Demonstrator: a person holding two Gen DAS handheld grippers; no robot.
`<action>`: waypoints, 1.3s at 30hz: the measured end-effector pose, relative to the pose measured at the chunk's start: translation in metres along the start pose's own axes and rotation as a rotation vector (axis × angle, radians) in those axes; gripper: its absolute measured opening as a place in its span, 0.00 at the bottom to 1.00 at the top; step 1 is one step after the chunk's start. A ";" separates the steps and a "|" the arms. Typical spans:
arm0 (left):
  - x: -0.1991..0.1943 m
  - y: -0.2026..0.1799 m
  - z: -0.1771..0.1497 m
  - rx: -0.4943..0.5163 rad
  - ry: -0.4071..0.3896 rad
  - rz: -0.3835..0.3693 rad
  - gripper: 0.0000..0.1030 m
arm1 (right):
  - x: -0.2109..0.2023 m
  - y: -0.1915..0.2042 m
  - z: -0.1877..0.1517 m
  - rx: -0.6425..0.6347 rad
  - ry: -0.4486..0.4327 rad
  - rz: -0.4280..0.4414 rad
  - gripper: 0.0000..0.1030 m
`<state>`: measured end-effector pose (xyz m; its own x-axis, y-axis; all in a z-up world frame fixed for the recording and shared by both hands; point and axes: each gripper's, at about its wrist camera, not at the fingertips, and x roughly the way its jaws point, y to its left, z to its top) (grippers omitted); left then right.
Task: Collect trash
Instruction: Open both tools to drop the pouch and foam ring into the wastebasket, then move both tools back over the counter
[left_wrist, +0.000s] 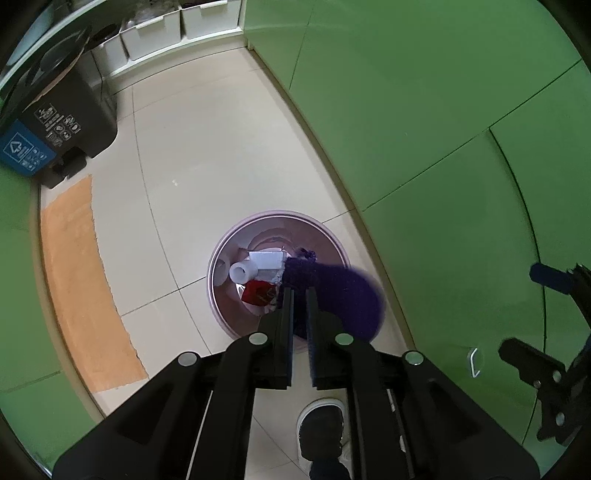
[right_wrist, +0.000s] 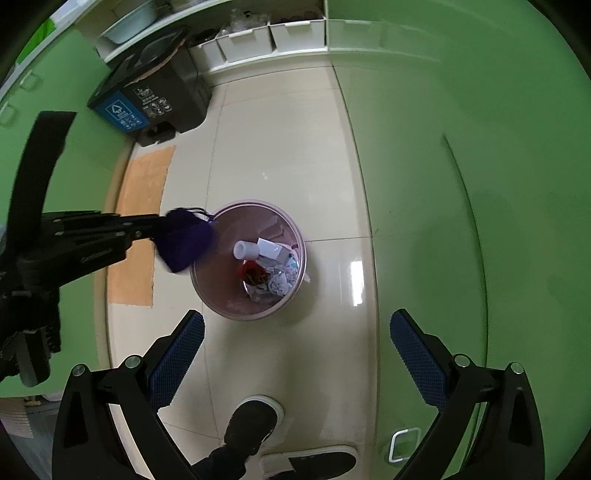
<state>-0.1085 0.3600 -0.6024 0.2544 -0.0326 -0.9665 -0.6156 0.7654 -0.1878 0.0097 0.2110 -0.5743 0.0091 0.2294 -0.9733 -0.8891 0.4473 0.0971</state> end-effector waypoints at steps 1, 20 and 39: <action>0.002 -0.001 0.000 0.004 0.004 0.001 0.15 | 0.000 -0.002 -0.002 0.006 -0.002 0.002 0.94; -0.103 -0.017 -0.001 -0.002 -0.026 0.015 0.97 | -0.100 0.030 0.003 0.014 -0.071 0.038 0.94; -0.415 -0.110 0.021 0.154 -0.278 0.047 0.97 | -0.399 0.035 -0.007 0.113 -0.367 0.038 0.94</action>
<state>-0.1311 0.3026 -0.1769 0.4352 0.1660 -0.8849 -0.5165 0.8511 -0.0944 -0.0279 0.1295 -0.1841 0.1584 0.5329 -0.8312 -0.8363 0.5200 0.1740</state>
